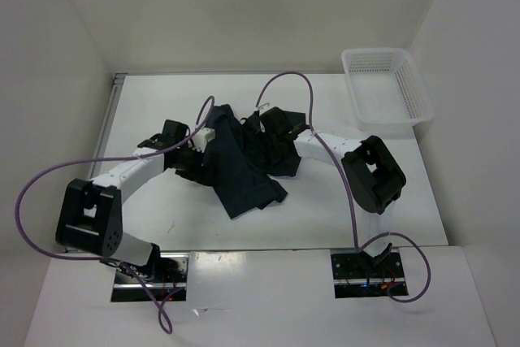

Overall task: Fold and stack the shorts
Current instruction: Move the shorts to the center of the board

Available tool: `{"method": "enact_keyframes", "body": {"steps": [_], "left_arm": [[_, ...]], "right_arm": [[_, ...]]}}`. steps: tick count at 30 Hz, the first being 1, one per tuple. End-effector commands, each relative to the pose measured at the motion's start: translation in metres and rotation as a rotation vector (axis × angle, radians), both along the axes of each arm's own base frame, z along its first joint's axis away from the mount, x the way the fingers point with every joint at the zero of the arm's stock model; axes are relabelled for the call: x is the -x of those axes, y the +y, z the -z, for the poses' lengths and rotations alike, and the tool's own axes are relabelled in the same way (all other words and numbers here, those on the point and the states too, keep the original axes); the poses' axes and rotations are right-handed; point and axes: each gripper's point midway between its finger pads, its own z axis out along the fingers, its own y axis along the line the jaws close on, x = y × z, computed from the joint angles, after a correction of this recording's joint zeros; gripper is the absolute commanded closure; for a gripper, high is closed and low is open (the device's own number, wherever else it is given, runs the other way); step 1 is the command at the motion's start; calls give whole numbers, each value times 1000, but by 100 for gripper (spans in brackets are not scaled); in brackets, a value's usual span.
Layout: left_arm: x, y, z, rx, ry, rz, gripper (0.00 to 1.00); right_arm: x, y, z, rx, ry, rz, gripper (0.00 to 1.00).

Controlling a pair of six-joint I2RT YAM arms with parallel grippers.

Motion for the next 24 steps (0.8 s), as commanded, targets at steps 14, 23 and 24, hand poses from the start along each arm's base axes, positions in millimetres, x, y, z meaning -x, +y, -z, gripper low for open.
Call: {"method": "enact_keyframes", "body": {"steps": [14,23,24], "left_arm": [[-11,-75,50,55,48,218,69],[-135,48,-7,-215,-292,-229,100],[-156,97,-22,-239,-336,-360,100]], "right_arm": [[5,16,-15,-74,-21,35,82],[72,67,-162,-421,-30,-411,100],[81,67,-191,-475,-78,-452,100]]}}
